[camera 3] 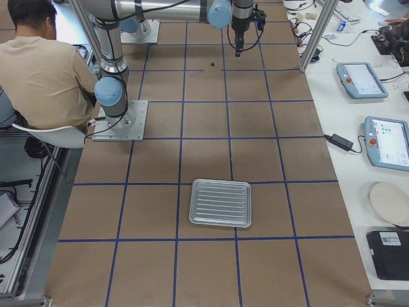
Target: Place bearing gear from tray to pile
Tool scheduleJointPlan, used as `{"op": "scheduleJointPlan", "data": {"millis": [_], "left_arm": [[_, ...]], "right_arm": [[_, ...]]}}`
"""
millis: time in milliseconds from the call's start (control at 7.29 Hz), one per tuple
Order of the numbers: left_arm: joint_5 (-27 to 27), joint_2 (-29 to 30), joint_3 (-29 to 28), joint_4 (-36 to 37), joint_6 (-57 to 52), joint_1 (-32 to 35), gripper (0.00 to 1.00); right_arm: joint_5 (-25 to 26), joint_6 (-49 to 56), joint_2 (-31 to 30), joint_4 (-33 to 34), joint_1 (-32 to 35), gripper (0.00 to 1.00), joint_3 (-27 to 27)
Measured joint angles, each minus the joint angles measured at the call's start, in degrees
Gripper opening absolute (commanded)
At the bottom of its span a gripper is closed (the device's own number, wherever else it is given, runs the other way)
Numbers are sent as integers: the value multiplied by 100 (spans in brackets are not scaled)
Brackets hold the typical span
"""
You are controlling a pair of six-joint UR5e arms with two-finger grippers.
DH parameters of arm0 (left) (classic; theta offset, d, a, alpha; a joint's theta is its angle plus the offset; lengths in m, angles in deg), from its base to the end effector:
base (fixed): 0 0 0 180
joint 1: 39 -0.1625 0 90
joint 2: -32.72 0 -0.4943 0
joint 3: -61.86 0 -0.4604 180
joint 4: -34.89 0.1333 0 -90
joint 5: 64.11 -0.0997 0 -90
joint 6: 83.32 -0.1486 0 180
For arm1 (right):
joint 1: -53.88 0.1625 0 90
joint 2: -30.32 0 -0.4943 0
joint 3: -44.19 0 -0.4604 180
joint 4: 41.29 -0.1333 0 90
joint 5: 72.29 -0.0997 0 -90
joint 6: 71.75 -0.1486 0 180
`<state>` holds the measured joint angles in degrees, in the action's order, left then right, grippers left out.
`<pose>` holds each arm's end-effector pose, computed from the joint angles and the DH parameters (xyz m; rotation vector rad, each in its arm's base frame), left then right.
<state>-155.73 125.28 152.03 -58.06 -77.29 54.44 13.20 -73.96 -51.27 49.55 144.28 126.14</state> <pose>-0.1629 -0.5577 0.4767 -0.0679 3.1009 0.1497 0.1494 -0.6326 0.5013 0.0479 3.0623 -0.0101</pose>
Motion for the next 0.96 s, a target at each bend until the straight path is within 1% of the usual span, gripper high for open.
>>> {"op": "scheduleJointPlan", "data": {"millis": [137,274,411,549,686,960], "left_arm": [[26,164,239,353,173,106,100],[58,369,590,949,450,341,100],[83,615,985,1732,828,670,100],[113,911,1294,2497,1231,946,99],[160,1232,1468,3014,1484,1158,99],[221,1826,1564,3558,1647,1504,99]], "right_arm": [[78,75,-205,-253,-50,100,49],[282,80,-310,-318,-54,100,165],[499,83,-360,-329,-45,100,285],[588,95,-423,-323,-37,100,372],[573,107,-484,-261,-33,100,443],[554,130,-551,98,-32,100,682]]}}
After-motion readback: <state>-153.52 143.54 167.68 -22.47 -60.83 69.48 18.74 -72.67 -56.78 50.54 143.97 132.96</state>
